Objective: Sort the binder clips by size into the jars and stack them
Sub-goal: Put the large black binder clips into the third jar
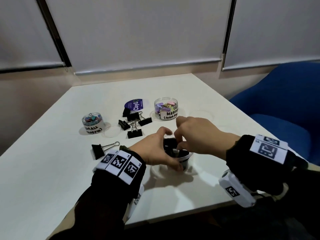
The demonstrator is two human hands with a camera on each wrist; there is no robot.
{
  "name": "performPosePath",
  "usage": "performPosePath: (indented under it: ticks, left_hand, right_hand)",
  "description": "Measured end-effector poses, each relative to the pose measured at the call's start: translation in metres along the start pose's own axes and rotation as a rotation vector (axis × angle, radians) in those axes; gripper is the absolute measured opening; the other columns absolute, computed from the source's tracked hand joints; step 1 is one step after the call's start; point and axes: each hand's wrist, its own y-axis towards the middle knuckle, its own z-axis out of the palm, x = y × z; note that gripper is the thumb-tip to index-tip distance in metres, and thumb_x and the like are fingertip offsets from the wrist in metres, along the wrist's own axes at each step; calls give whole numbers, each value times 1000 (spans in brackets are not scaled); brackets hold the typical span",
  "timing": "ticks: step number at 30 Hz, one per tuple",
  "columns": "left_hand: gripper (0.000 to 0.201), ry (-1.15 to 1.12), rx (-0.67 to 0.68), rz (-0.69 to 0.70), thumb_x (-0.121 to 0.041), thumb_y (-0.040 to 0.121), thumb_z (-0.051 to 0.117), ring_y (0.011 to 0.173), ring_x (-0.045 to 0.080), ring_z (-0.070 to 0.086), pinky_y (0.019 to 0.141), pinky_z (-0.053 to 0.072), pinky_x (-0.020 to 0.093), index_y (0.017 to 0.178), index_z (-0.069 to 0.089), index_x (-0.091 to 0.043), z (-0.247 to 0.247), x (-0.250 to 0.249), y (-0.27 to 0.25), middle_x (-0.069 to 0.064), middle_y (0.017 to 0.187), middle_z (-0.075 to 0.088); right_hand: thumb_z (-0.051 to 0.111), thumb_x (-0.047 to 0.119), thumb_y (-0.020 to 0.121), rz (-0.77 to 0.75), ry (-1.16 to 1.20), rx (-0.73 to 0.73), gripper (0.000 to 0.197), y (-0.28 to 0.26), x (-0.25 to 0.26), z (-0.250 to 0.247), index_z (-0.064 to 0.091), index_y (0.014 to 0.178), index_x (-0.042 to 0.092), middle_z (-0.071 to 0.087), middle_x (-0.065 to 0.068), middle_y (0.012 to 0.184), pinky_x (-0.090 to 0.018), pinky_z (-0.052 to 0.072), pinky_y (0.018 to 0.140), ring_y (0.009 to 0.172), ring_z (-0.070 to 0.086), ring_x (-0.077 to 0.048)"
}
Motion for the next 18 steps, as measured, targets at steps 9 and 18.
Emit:
performPosePath:
  ticks: [9,18]
  left_hand:
    - [95,-33,13,-8,-27,54,92,87,-1,62,70,46,15,131,35,-27,1,1,-2,-10,102,64]
    - [86,-52,2,-13,-27,55,93,78,-10,58,61,42,7,121,36,-30,2,-2,-4,-17,92,62]
  right_hand:
    - [56,33,87,-182,92,70,24,4,1,12,67,108,40,61,10,112,-33,43,78,101,48,-19]
    - [62,39,79,-20,-20,127,26,9,19,4,69,100,25,42,6,68,-32,31,75,103,50,-24]
